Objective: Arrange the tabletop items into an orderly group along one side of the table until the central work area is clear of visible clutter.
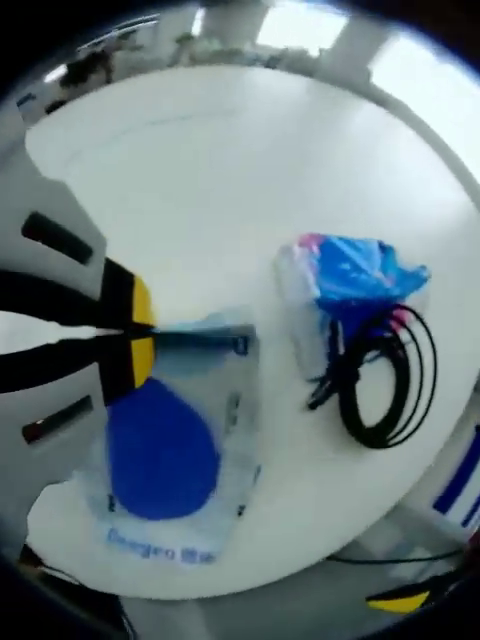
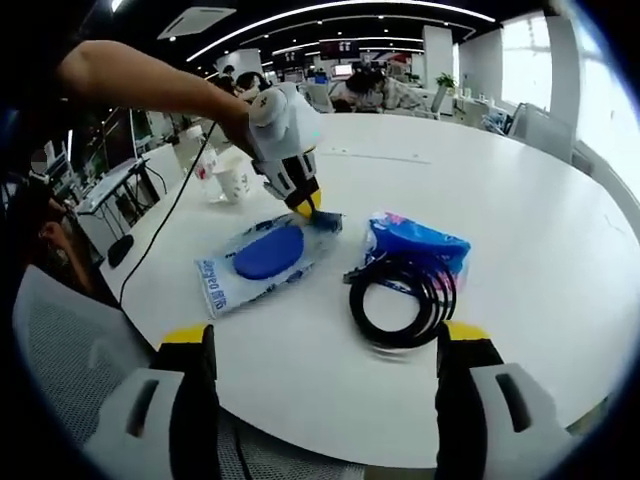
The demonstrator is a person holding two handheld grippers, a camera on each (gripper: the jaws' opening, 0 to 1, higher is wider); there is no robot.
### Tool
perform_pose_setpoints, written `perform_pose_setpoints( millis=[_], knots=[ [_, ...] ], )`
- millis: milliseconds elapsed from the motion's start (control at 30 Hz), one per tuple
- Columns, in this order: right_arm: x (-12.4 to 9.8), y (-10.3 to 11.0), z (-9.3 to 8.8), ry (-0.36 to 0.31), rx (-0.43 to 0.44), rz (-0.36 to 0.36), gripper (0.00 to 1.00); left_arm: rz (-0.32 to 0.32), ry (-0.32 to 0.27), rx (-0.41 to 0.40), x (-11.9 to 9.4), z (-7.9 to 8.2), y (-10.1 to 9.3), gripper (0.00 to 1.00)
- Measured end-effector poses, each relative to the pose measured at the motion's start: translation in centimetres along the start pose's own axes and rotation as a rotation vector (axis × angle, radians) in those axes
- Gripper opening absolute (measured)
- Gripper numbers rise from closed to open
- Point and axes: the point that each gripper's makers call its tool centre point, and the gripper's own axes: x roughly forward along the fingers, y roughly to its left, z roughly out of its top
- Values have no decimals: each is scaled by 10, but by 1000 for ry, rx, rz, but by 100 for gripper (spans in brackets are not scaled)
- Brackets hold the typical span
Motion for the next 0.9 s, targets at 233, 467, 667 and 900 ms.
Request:
perform_pose_setpoints(
  millis=[233, 467, 667, 900],
  knots=[
    [0, 7, 2, -9, -10, 19, 91, -14, -29, -193, -18, -5, -10, 0],
    [0, 11, 5, -20, -26, 37, 91, 0, -39, -297, -35, -16, -17, 0],
    [-1, 15, 8, -31, -35, 49, 91, 9, -48, -370, -46, -23, -25, 0],
    [-1, 18, 10, -41, -52, 64, 91, 22, -52, -438, -57, -32, -37, 0]
  ],
)
